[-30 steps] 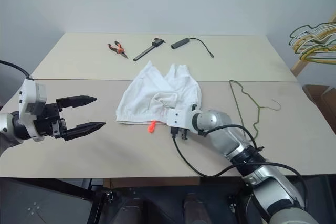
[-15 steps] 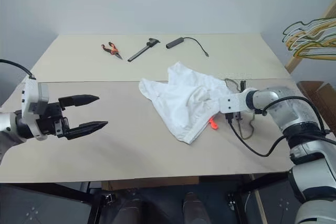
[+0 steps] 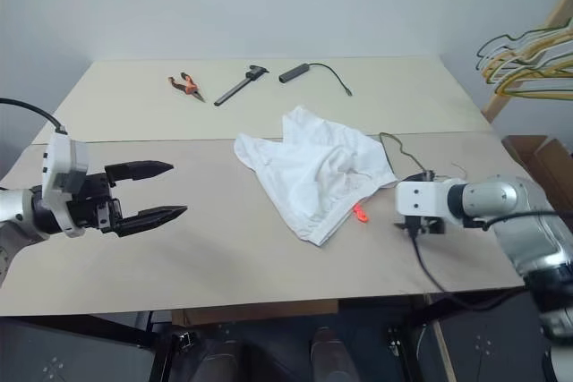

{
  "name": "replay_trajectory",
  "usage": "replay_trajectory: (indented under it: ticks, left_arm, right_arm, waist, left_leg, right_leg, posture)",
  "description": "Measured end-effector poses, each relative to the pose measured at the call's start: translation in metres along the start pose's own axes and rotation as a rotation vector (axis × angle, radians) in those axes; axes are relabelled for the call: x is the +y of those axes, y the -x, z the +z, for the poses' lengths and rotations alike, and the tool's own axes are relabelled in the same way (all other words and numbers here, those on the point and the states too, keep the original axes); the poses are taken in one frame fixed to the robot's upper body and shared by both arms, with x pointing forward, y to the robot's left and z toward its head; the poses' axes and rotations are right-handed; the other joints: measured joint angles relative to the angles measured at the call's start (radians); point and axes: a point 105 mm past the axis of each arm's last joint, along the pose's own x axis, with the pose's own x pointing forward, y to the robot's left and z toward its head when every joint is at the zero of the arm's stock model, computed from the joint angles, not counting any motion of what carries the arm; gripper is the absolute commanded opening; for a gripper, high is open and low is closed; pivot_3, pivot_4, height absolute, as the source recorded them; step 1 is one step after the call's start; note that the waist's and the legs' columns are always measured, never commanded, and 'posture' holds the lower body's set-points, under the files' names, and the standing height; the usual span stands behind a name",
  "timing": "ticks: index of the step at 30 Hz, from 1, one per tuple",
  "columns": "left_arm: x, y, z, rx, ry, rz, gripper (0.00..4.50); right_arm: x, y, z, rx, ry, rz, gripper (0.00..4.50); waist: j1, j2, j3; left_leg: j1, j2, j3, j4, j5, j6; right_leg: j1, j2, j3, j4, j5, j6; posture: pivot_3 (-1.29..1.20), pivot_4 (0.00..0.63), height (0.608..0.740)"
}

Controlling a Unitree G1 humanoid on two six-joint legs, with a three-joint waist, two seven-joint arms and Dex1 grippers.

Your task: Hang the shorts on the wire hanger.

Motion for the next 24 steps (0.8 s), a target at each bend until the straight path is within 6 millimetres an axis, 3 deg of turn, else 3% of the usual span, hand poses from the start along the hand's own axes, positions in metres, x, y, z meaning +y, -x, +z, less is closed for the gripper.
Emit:
replay_trajectory:
  ticks: [5, 9, 13, 18, 22, 24]
  left_arm:
    - [-0.001, -0.002, 0.002, -0.002, -0.01, -0.022, 4.5]
    - [0.003, -0.005, 0.005, -0.004, -0.027, -0.027, 4.5]
    - [0.005, -0.007, 0.004, -0.01, -0.026, -0.03, 4.5]
    - [0.004, -0.008, 0.004, -0.014, -0.026, -0.032, 4.5]
    - [0.002, -0.007, -0.001, -0.009, -0.01, -0.029, 4.5]
    - [0.002, -0.007, -0.003, -0.007, -0.003, -0.023, 4.5]
  right_arm:
    - [0.023, -0.016, 0.065, -0.083, -0.194, -0.036, 4.45]
    - [0.036, -0.034, 0.094, -0.028, -0.257, -0.035, 4.45]
    - [0.043, -0.059, 0.103, 0.078, -0.297, -0.065, 4.45]
    - [0.046, -0.076, 0.093, 0.232, -0.271, -0.109, 4.45]
    - [0.042, -0.081, 0.092, 0.278, -0.214, -0.156, 3.56]
    - [0.042, -0.083, 0.09, 0.294, -0.201, -0.162, 2.84]
  waist:
    - [0.002, -0.001, -0.001]
    - [0.002, -0.001, -0.001]
    - [0.002, -0.004, -0.003]
    - [0.002, -0.004, -0.003]
    - [0.001, -0.004, -0.003]
    - [0.002, -0.004, -0.003]
  left_leg:
    - [0.004, 0.0, 0.001, 0.001, 0.001, -0.001]
    - [-0.001, -0.001, 0.001, 0.001, 0.001, -0.002]
    - [-0.013, -0.001, 0.0, 0.001, 0.002, -0.004]
    - [-0.016, -0.001, 0.0, 0.001, 0.003, -0.006]
    - [-0.014, -0.001, -0.001, 0.001, 0.004, -0.007]
    - [-0.014, -0.001, -0.001, 0.001, 0.004, -0.007]
  right_leg:
    - [0.0, 0.0, 0.001, 0.004, -0.002, 0.001]
    - [-0.003, 0.0, 0.001, 0.002, -0.002, 0.002]
    - [-0.019, 0.0, 0.001, 0.007, 0.002, -0.006]
    - [-0.021, -0.001, 0.0, 0.008, 0.002, -0.007]
    - [-0.019, 0.0, 0.0, 0.008, 0.001, -0.005]
    - [-0.019, 0.0, 0.0, 0.008, 0.001, -0.005]
  posture:
    - [-0.04, 0.083, 0.74]
    - [-0.04, 0.081, 0.74]
    - [-0.03, 0.081, 0.74]
    - [-0.03, 0.086, 0.74]
    - [-0.02, 0.089, 0.74]
    - [-0.02, 0.089, 0.74]
